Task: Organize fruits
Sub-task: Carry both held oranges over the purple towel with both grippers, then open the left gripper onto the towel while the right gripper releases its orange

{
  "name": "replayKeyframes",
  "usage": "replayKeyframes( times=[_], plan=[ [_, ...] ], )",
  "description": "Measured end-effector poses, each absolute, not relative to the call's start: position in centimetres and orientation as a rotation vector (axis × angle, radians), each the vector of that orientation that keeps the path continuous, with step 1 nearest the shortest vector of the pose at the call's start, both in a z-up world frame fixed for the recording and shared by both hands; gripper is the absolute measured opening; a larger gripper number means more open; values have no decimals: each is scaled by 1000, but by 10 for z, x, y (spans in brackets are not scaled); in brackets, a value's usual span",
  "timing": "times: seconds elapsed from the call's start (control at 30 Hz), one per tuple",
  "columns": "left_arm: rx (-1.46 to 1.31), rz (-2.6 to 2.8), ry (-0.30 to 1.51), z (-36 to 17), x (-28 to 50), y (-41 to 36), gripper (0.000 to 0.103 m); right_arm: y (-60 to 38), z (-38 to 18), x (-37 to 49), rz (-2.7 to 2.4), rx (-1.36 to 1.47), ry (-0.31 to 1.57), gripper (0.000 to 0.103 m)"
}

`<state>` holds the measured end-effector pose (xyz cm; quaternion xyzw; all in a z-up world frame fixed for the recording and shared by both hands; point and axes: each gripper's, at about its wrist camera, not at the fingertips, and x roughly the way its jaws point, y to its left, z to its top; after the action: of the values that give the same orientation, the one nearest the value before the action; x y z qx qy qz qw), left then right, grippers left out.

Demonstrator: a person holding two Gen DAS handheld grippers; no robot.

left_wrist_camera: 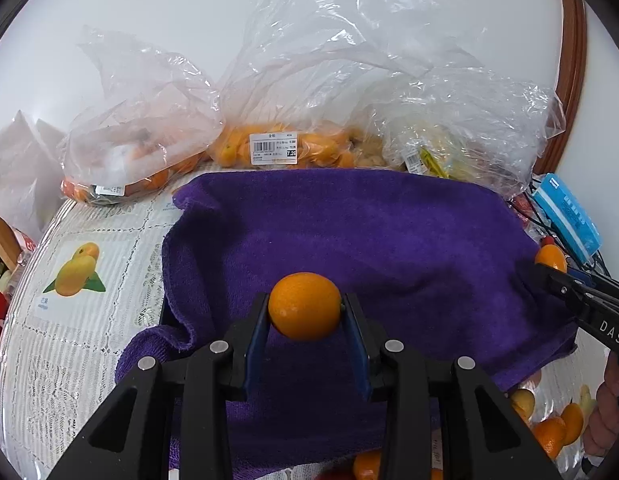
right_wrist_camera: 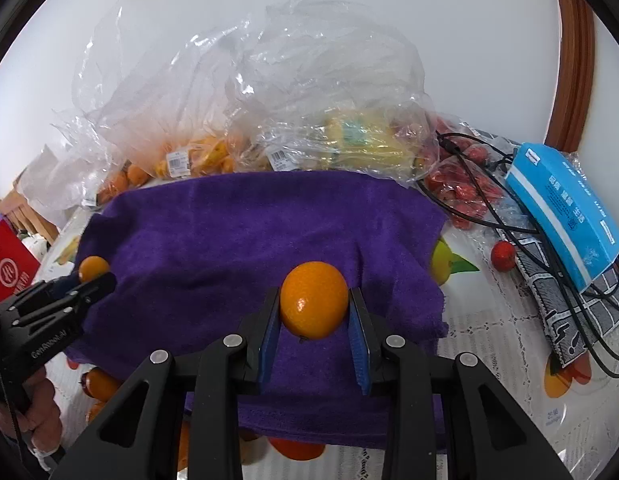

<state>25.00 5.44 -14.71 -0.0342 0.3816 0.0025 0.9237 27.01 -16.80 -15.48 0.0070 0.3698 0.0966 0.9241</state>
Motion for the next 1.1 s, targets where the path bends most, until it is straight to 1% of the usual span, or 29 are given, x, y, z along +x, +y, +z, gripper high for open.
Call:
replayKeyframes(
  times=[0.13,0.63,0.73,0.8,0.9,1.1],
  plan=[
    [-65,6,793,-149,252,54,35,-171,-157,271,209,38,771,32],
    [-43,-6,808,-151,253,49,35,-163,-156,267,195,-8,752,32],
    [-45,-13,799,-149,251,48,35,-164,-154,265,200,2,745,37],
    [-50,-19,800,-148,251,48,35,-165,-153,263,204,8,734,43],
    [-59,-22,800,-147,250,48,40,-165,-149,260,207,16,712,50],
    [-66,-32,767,-139,245,48,45,-165,-141,253,218,25,673,53]
  ],
)
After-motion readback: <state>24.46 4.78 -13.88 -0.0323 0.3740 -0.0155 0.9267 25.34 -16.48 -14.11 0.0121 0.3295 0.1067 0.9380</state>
